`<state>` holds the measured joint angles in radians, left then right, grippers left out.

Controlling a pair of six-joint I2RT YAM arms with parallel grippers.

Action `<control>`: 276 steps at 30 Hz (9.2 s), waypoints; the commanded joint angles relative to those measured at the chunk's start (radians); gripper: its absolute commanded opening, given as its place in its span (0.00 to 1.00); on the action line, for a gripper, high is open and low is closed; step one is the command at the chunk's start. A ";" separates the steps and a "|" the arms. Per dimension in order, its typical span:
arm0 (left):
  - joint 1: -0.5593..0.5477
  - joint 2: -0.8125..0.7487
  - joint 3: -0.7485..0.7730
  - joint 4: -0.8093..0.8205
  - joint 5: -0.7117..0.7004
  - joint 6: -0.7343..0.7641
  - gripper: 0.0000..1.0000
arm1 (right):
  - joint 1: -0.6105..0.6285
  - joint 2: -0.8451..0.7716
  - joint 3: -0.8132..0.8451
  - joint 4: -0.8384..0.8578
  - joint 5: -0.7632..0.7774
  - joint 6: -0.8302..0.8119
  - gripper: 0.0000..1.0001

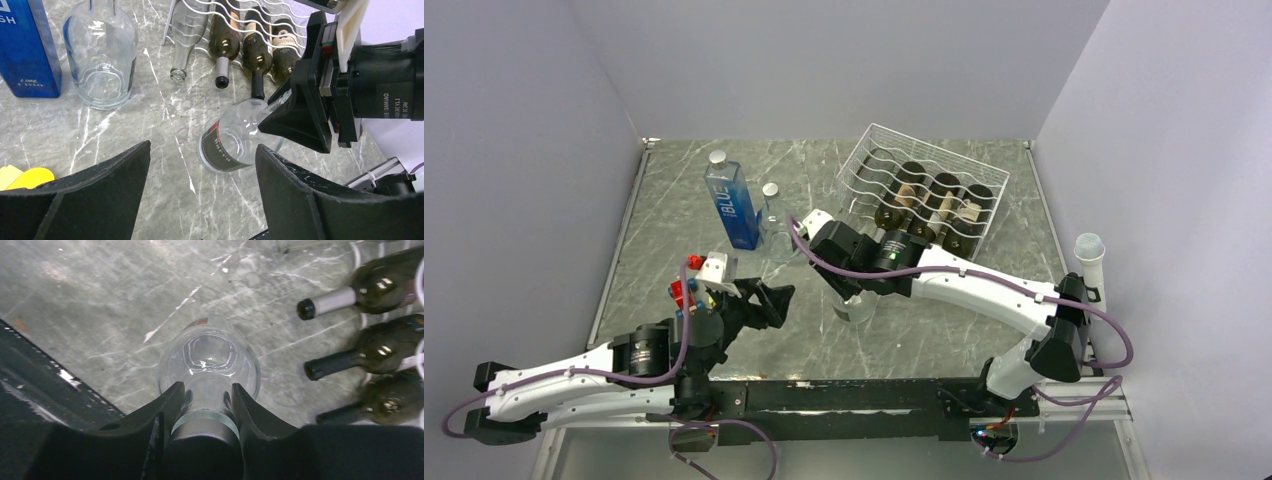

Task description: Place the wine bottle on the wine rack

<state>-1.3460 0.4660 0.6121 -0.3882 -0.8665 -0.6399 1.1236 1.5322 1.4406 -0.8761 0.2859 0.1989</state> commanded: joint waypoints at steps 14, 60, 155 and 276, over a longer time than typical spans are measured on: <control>-0.003 -0.045 0.104 -0.103 -0.129 -0.088 0.79 | -0.004 -0.140 0.122 0.246 0.387 -0.383 0.00; -0.004 -0.010 0.178 -0.103 -0.088 -0.051 0.82 | -0.329 0.114 0.051 1.112 0.308 -1.255 0.00; -0.004 -0.055 0.234 -0.153 -0.029 -0.049 0.96 | -0.376 0.023 0.099 0.406 0.017 -0.502 1.00; -0.004 0.102 0.215 -0.148 0.097 -0.198 0.99 | -0.122 -0.244 -0.189 0.040 -0.196 -0.034 0.73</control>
<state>-1.3460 0.5743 0.8246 -0.5644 -0.7536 -0.8513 0.9993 1.2461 1.1774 -0.7471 0.0696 0.1871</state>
